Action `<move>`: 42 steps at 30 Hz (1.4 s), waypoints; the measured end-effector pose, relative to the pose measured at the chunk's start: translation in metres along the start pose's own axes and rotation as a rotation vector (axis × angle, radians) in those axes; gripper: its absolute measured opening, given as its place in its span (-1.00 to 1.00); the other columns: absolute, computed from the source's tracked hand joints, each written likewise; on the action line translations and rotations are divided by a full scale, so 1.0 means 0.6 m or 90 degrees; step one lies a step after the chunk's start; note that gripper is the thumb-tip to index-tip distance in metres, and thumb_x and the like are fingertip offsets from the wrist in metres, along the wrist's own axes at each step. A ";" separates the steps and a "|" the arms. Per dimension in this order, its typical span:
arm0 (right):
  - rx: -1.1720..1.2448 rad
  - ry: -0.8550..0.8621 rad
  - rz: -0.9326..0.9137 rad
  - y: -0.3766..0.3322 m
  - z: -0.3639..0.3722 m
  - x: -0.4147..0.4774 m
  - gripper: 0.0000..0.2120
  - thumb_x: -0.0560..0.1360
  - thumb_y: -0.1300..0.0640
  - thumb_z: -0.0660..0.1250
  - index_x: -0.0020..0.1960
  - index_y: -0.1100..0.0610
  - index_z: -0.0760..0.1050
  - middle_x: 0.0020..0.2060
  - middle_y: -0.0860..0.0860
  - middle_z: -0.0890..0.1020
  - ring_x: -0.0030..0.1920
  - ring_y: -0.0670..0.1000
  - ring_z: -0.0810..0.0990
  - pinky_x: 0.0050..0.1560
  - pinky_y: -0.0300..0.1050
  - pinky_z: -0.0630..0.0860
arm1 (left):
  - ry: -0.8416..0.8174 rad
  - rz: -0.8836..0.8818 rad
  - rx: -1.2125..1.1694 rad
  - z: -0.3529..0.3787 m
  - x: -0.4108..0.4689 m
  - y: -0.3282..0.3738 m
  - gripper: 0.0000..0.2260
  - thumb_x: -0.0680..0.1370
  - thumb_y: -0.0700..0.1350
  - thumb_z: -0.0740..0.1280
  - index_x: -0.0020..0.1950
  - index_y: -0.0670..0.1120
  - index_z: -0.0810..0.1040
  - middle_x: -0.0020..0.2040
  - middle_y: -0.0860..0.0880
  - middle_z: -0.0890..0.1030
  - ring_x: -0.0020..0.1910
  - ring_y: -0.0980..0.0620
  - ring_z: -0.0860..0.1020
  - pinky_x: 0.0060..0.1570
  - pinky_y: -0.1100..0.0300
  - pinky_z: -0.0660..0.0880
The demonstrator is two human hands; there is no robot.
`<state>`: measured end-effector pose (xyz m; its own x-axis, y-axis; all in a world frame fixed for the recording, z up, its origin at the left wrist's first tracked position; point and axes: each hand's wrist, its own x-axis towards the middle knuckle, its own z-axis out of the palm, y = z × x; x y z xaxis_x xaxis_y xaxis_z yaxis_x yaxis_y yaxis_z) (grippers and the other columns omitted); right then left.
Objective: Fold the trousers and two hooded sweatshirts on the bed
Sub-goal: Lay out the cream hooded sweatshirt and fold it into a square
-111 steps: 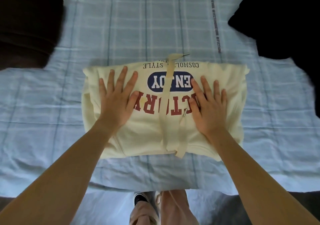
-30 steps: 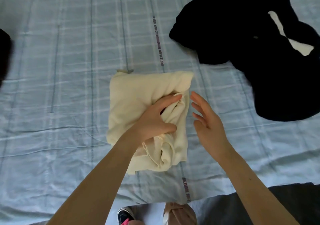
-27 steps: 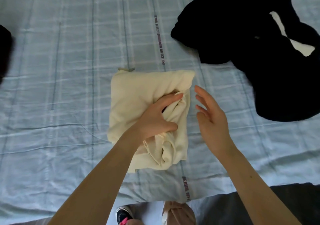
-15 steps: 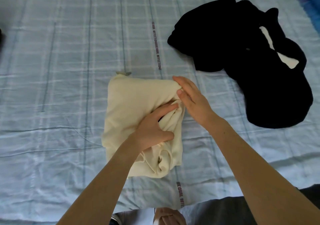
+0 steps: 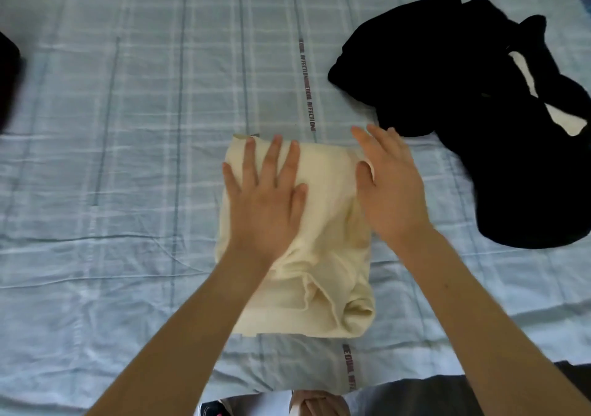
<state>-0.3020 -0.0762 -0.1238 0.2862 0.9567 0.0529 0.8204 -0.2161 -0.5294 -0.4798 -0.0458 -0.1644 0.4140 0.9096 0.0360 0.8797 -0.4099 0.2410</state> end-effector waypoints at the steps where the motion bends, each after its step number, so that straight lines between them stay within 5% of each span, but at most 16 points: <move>1: 0.042 0.016 0.011 -0.033 0.007 -0.018 -0.52 0.63 0.20 0.10 0.54 0.04 0.29 0.54 0.04 0.30 0.58 0.10 0.15 0.56 0.05 0.11 | 0.003 0.004 0.044 0.011 0.002 0.013 -0.47 0.65 0.12 -0.01 0.60 -0.03 0.12 0.60 -0.10 0.14 0.56 -0.30 0.04 0.38 -0.45 0.06; 4: 0.134 -0.072 0.132 -0.079 0.067 -0.076 -0.52 0.70 0.02 -0.05 0.61 -0.07 0.05 0.61 -0.12 0.08 0.60 -0.11 -0.06 0.59 0.08 -0.05 | -0.020 0.005 0.086 0.025 0.010 0.023 -0.44 0.66 0.14 -0.04 0.62 -0.04 -0.02 0.63 -0.09 -0.02 0.57 -0.29 -0.11 0.40 -0.46 -0.06; 8: -0.043 -0.070 0.080 -0.021 0.123 -0.120 -0.46 0.66 -0.10 -0.17 0.62 -0.16 -0.17 0.61 -0.20 -0.11 0.60 -0.14 -0.17 0.58 0.17 -0.07 | -0.014 0.036 0.045 0.022 0.008 -0.014 -0.49 0.66 0.13 -0.03 0.60 0.02 0.12 0.60 -0.07 0.13 0.57 -0.26 0.05 0.40 -0.41 0.09; 14: -0.047 -0.056 -0.004 0.016 0.145 -0.140 -0.43 0.64 -0.08 0.00 0.62 -0.11 -0.04 0.63 -0.07 -0.03 0.62 -0.04 -0.09 0.58 0.18 -0.04 | 0.032 0.070 -0.029 0.028 0.014 -0.069 -0.51 0.63 0.19 0.08 0.57 0.12 0.21 0.58 -0.03 0.20 0.54 -0.23 0.12 0.39 -0.32 0.18; 26: 0.000 -0.108 0.051 0.025 0.127 -0.164 -0.47 0.66 -0.12 -0.06 0.61 -0.12 0.05 0.62 -0.09 0.06 0.61 0.01 0.00 0.50 0.22 0.15 | -0.031 0.048 -0.126 -0.009 -0.006 -0.069 -0.48 0.62 0.22 0.09 0.58 0.15 0.16 0.62 -0.04 0.07 0.58 -0.14 0.00 0.48 -0.25 0.05; 30: -0.013 -0.042 0.207 0.016 0.099 -0.173 -0.54 0.59 -0.26 0.06 0.49 -0.36 0.21 0.48 0.00 0.22 0.34 0.11 0.22 0.33 0.16 0.26 | -0.091 -0.162 -0.358 -0.024 -0.096 -0.085 -0.36 0.53 0.31 0.23 0.53 0.36 0.02 0.58 -0.06 0.06 0.50 0.06 0.11 0.47 0.02 0.18; 32: 0.107 -0.066 0.240 0.017 0.092 -0.179 -0.53 0.55 -0.29 0.16 0.44 -0.47 0.19 0.38 0.02 0.15 0.27 0.09 0.22 0.40 0.12 0.30 | -0.140 -0.282 -0.536 -0.034 -0.127 -0.080 -0.24 0.42 0.33 0.38 0.49 0.43 0.01 0.43 0.09 0.26 0.26 0.40 0.31 0.23 0.35 0.36; 34: 0.214 -0.090 0.274 0.016 0.083 -0.177 -0.50 0.54 -0.26 0.25 0.40 -0.53 0.16 0.31 0.00 0.13 0.25 0.06 0.32 0.40 0.05 0.36 | -0.170 -0.354 -0.608 -0.042 -0.132 -0.076 -0.17 0.37 0.26 0.48 0.46 0.44 0.01 0.32 0.26 0.29 0.11 0.36 0.42 -0.08 0.49 0.41; 38: 0.329 -0.186 0.361 -0.004 0.052 -0.158 -0.42 0.55 -0.15 0.35 0.42 -0.51 0.16 0.28 0.05 0.37 0.10 -0.06 0.47 0.03 -0.27 0.43 | -0.226 -0.379 -0.693 -0.061 -0.116 -0.086 -0.15 0.41 0.01 0.54 0.48 0.39 0.07 0.42 0.26 0.27 0.25 0.10 0.43 0.00 0.30 0.46; 42: 0.548 -0.242 0.386 -0.033 -0.022 -0.146 -0.44 0.54 0.00 0.42 0.42 -0.37 0.31 0.36 -0.19 0.45 0.27 -0.12 0.52 0.23 -0.16 0.51 | -0.220 -0.444 -0.815 -0.124 -0.120 -0.072 -0.21 0.42 -0.11 0.54 0.46 0.37 0.22 0.35 0.17 0.41 0.27 0.10 0.48 0.14 0.05 0.56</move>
<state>-0.3366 -0.1583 -0.1067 0.2326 0.7678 -0.5970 -0.0616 -0.6010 -0.7969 -0.5653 -0.0884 -0.1054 0.2028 0.7562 -0.6221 0.1991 0.5901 0.7824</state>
